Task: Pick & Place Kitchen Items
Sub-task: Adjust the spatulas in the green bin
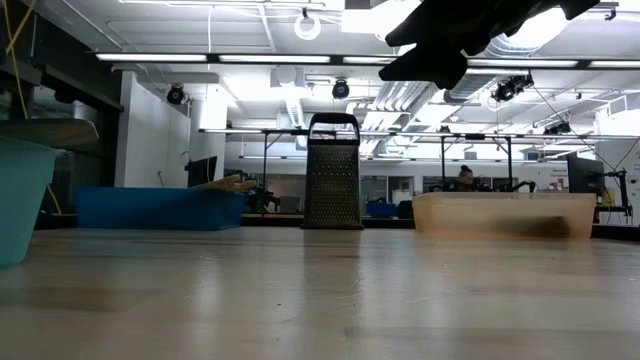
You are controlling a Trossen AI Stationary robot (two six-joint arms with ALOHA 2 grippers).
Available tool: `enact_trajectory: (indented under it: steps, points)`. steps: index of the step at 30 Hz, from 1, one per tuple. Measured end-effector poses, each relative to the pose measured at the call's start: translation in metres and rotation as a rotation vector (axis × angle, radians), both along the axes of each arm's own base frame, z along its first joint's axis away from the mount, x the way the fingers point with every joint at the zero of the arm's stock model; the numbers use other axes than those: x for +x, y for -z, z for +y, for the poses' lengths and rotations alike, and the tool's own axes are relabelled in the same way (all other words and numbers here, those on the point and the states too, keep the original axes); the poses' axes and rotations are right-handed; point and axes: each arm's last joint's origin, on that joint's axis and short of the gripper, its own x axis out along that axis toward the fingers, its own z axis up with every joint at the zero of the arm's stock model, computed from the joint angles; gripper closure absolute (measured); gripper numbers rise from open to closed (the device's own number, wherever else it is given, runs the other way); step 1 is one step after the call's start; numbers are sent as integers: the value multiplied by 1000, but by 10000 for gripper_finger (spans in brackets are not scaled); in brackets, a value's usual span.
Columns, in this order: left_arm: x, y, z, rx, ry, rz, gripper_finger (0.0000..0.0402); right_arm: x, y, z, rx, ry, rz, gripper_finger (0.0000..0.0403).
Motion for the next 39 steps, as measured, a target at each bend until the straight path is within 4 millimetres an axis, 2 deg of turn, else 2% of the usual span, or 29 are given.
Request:
enact_trajectory:
  steps: [5, 10, 13, 21, 30, 39]
  points:
    - [-6, -5, 7, -12, -81, -51, 195, 0, 0, 0, 0, 0, 1, 120]
    - [-9, 7, 15, -41, -181, 64, 155, 0, 0, 0, -1, 0, 4, 120]
    - [-7, 15, 15, -73, -191, 87, 151, 0, 1, 0, -2, 0, 6, 120]
    - [-2, 17, 12, -100, -167, 19, 151, 0, 1, 0, -2, 0, 7, 120]
    - [12, 32, 11, -92, -149, 91, 151, 0, 1, 0, -2, -1, 7, 120]
    - [21, 35, 15, -141, -116, 130, 151, 0, 1, 0, -2, -1, 9, 120]
